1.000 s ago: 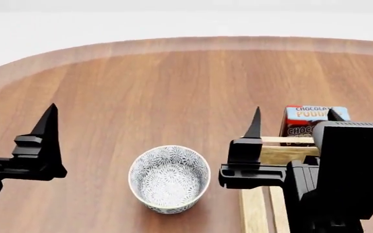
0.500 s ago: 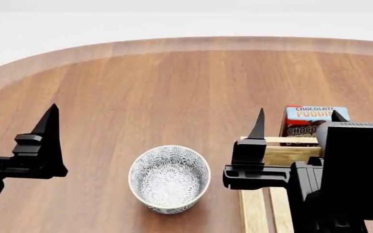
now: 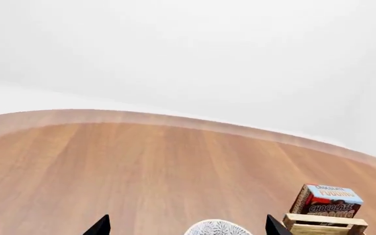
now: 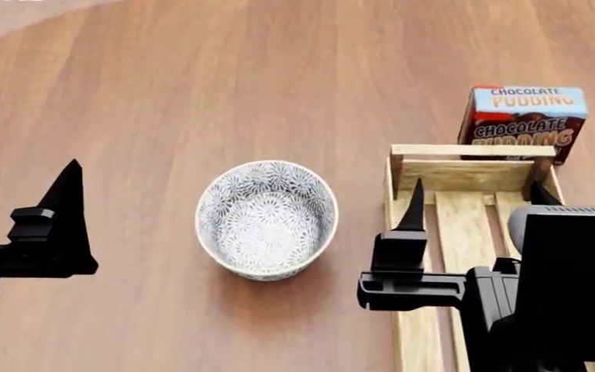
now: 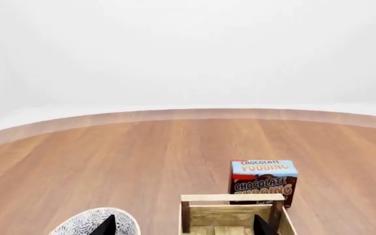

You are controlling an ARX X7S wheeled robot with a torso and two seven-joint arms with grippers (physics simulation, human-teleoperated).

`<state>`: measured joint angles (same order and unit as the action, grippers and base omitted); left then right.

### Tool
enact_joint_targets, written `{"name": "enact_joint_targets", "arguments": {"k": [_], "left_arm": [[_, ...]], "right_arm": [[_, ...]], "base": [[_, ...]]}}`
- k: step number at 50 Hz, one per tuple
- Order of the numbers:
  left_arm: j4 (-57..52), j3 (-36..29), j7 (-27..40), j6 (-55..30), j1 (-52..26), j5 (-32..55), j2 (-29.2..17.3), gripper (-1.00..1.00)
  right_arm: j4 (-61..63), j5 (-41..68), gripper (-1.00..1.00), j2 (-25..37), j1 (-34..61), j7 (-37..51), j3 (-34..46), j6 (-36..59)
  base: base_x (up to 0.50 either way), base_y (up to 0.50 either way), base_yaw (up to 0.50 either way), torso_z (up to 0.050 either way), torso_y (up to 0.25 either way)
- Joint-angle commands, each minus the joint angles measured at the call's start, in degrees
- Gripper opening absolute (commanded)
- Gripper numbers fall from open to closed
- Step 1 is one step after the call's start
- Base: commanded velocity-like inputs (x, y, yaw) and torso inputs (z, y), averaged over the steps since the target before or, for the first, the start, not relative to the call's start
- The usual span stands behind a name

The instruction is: Pick up the bowl on the left and put it in the tray.

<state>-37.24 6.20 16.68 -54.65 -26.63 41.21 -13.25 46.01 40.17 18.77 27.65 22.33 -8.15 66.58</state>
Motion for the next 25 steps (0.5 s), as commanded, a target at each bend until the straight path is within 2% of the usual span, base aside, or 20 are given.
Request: {"name": "enact_joint_targets", "arguments": {"k": [1, 25], "left_arm": [[-0.1, -0.2, 0.2, 0.6, 0.1, 0.1, -0.4, 1.0], [0.1, -0.8, 0.7, 1.2, 0.5, 0.7, -0.9, 1.0]], "right_arm": [[-0.1, 0.1, 1.0, 0.5, -1.2, -0.3, -0.2, -1.3], [-0.5, 0.5, 1.0, 1.0, -2.1, 0.0, 0.1, -2.3]], "base": [[0.0, 0.0, 0.0, 0.0, -0.25], [0.0, 0.0, 0.0, 0.0, -0.25]]}}
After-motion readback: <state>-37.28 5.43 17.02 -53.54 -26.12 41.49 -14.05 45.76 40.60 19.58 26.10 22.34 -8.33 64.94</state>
